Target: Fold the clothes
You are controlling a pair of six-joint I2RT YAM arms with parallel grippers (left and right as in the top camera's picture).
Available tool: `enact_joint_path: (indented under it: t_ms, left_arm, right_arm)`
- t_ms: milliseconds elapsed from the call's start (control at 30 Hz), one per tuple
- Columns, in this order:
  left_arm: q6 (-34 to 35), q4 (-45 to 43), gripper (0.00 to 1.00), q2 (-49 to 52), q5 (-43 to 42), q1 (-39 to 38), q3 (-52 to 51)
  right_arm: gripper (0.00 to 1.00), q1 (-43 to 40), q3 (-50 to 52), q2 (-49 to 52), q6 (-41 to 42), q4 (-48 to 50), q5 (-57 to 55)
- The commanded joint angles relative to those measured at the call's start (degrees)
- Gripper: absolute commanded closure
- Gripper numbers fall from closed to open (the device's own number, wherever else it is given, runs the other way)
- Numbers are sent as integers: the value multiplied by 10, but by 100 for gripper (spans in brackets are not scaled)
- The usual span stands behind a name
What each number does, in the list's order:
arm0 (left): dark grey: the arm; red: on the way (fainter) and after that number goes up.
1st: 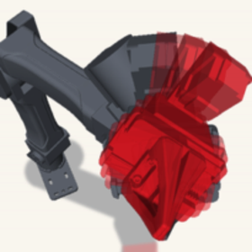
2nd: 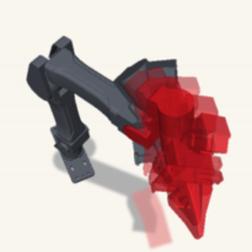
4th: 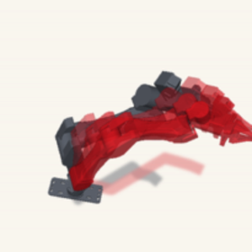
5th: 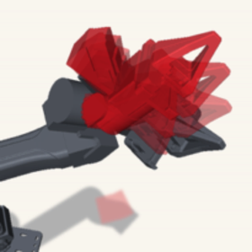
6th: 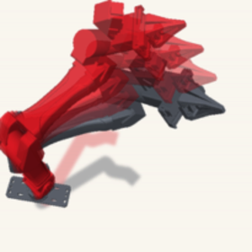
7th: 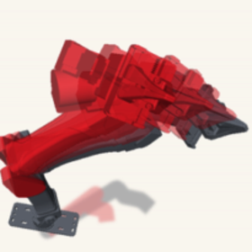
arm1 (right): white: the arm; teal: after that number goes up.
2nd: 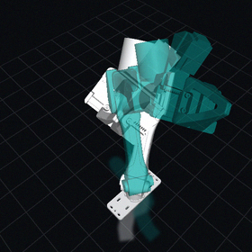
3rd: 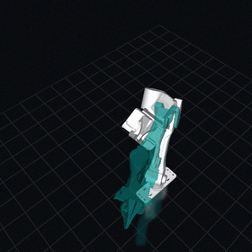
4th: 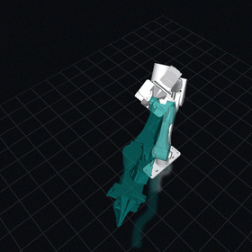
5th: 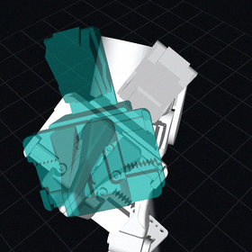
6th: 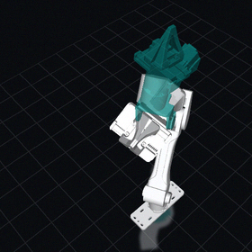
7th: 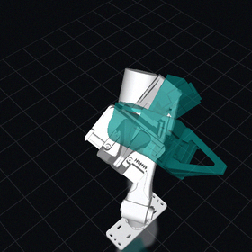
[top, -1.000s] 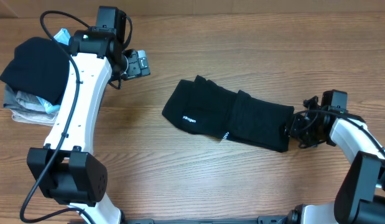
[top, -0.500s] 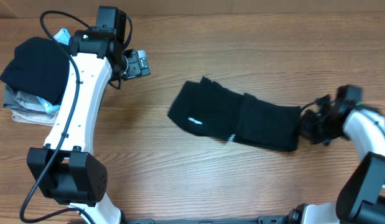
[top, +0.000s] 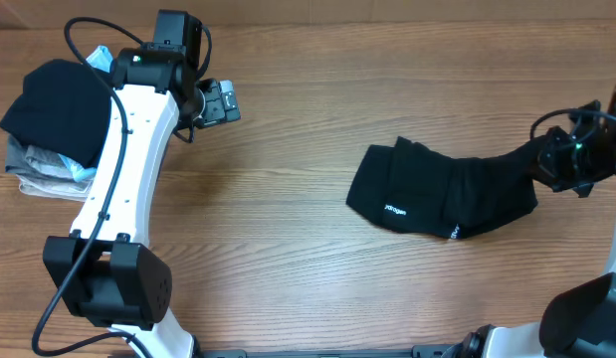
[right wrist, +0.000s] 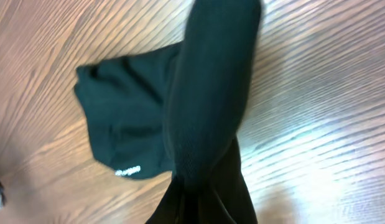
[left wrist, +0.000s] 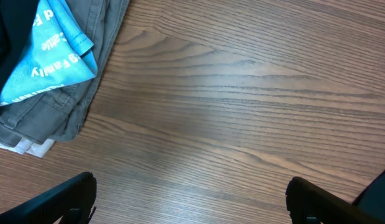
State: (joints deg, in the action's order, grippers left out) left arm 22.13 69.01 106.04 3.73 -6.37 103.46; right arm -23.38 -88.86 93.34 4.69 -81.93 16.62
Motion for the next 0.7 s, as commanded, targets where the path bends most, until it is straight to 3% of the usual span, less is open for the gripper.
enact_joint_path:
  t_ms: [0,333,667]
  left_arm:
    - [-9,-1,0,7,7,0,-2]
    - [-9,0,0,7,7,0,-2]
    - [-9,0,0,7,7,0,-2]
  right_arm:
    - [96,46,-24,-6,0,-10,12]
    - [96,190,-22,4,101,28,14]
    - [96,294,-12,67,147,85,15]
